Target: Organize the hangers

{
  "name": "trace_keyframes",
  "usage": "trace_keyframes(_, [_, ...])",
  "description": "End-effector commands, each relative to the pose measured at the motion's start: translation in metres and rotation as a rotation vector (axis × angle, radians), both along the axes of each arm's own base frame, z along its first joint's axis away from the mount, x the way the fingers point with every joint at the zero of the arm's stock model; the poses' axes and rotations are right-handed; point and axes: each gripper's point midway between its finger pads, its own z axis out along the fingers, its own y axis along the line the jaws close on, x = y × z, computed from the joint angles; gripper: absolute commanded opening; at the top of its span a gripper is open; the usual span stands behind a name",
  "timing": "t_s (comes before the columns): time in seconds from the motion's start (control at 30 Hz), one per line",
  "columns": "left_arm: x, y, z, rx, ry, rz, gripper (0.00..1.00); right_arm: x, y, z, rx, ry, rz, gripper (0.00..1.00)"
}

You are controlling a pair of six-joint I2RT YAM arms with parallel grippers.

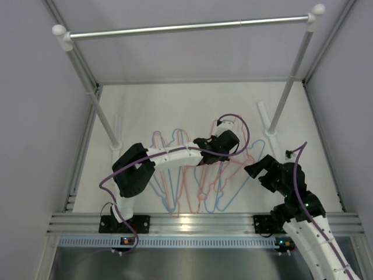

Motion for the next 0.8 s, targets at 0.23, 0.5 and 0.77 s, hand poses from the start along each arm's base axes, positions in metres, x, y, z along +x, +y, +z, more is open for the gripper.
trace_keyframes(0.23, [0.0,-0.017,0.023,-0.133,0.006,-0.004,0.0,0.031,0.026,0.003,0.229,-0.117,-0.009,0.93])
trace_keyframes(0.5, [-0.004,-0.019,0.022,-0.151,0.026,-0.005,0.0,0.038,0.031,-0.022,0.276,-0.094,-0.033,0.89])
trace_keyframes(0.77, [-0.006,-0.02,0.02,-0.157,0.037,-0.007,0.0,0.044,0.039,-0.031,0.312,-0.103,-0.035,0.88])
